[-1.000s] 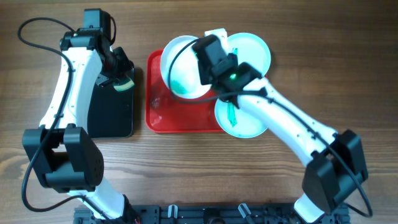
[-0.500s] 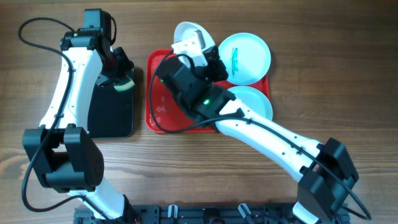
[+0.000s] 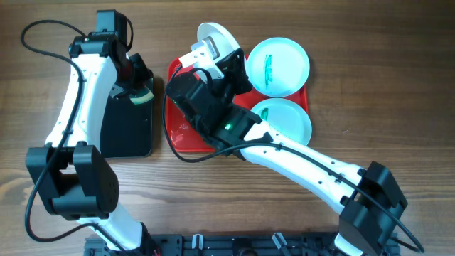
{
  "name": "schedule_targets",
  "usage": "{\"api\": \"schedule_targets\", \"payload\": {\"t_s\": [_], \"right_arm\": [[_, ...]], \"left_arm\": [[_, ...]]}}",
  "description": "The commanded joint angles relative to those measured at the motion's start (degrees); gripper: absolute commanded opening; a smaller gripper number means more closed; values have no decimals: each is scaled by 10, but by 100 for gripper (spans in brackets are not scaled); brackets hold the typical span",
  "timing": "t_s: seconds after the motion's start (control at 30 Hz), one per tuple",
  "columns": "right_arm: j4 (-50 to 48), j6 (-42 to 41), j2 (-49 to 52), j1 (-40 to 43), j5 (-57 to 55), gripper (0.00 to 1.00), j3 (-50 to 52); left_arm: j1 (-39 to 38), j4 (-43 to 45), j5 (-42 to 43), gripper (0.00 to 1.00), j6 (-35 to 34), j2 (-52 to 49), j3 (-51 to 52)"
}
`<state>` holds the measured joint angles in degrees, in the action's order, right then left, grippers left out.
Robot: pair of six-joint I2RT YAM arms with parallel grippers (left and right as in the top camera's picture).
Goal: Clean dirty plates on tray and stack at the side
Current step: 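Lift the cleaned plate with the right gripper and carry it right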
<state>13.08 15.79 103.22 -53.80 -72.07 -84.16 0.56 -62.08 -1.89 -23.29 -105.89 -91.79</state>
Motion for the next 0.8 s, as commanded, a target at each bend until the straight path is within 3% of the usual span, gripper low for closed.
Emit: {"api": "schedule_targets", "payload": {"t_s": [0.0,0.33,0.47,0.53,0.63,0.77], "right_arm": [[-4,6,1,0,-17,4,-7],[-33,52,1,0,-17,4,-7],[21,-33,1,1,16,4,-7],[82,-91,1,5,74,4,-7],[193,-216,-16,36,250,4,-7],[251,-267,-71,150,545,4,-7]], "left_arm": [[3,1,-6,4,-10,5,-3],[3,1,-6,4,-10,5,-3],[3,1,-6,4,-10,5,-3],[3,1,-6,4,-10,5,-3],[3,1,-6,4,-10,5,-3],[3,1,-6,4,-10,5,-3]]}}
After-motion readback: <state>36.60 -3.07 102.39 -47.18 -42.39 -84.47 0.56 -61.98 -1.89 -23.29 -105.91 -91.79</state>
